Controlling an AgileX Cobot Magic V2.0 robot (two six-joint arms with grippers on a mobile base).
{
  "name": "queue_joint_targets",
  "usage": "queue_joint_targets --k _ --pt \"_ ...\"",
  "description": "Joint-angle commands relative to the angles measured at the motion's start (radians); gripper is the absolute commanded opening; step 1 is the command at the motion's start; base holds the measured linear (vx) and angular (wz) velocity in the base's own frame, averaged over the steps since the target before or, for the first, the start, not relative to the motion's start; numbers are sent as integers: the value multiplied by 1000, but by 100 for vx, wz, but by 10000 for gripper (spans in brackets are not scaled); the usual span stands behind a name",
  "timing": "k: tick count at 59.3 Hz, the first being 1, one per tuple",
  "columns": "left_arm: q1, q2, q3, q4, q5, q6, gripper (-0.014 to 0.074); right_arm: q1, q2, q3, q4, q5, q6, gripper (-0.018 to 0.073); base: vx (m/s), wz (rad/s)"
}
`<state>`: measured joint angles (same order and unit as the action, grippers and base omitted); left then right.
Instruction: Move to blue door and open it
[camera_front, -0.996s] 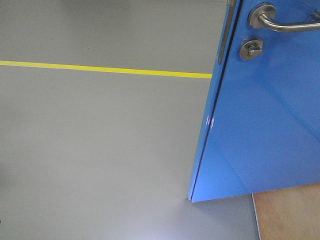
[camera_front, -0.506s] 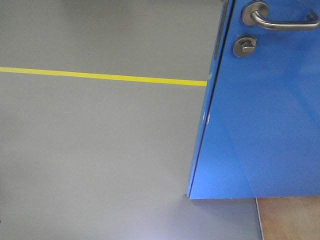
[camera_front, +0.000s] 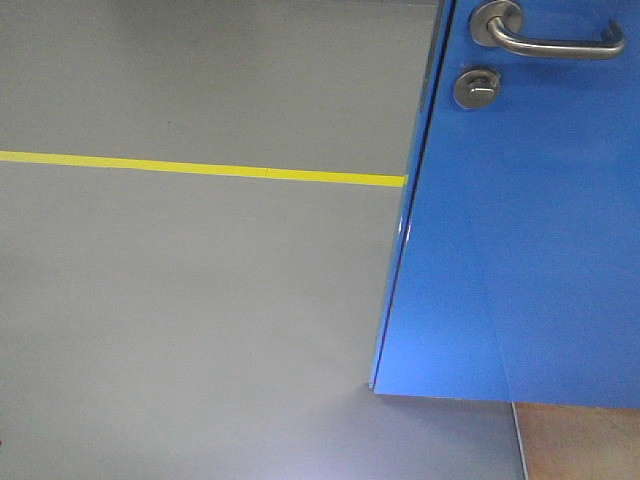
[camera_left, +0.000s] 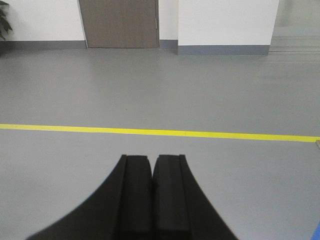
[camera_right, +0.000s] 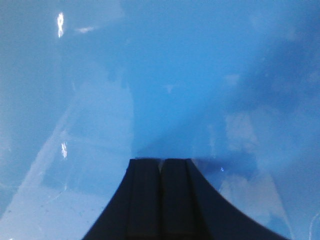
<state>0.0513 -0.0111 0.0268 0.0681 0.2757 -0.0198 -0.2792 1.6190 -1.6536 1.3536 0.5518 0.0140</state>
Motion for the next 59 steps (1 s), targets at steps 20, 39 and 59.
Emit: queue_joint_targets --k 20,39,59 --pt "-1 -14 -27 -2 -84 -7 73 -2 -33 -27 31 -49 -14 -1 16 -9" --pt "-1 -14 -27 -2 -84 -7 73 -2 -33 -27 31 -49 -14 -1 14 -11" --pt "-1 -14 -27 -2 -84 -7 73 -2 -33 -27 31 -49 -19 -1 12 -4"
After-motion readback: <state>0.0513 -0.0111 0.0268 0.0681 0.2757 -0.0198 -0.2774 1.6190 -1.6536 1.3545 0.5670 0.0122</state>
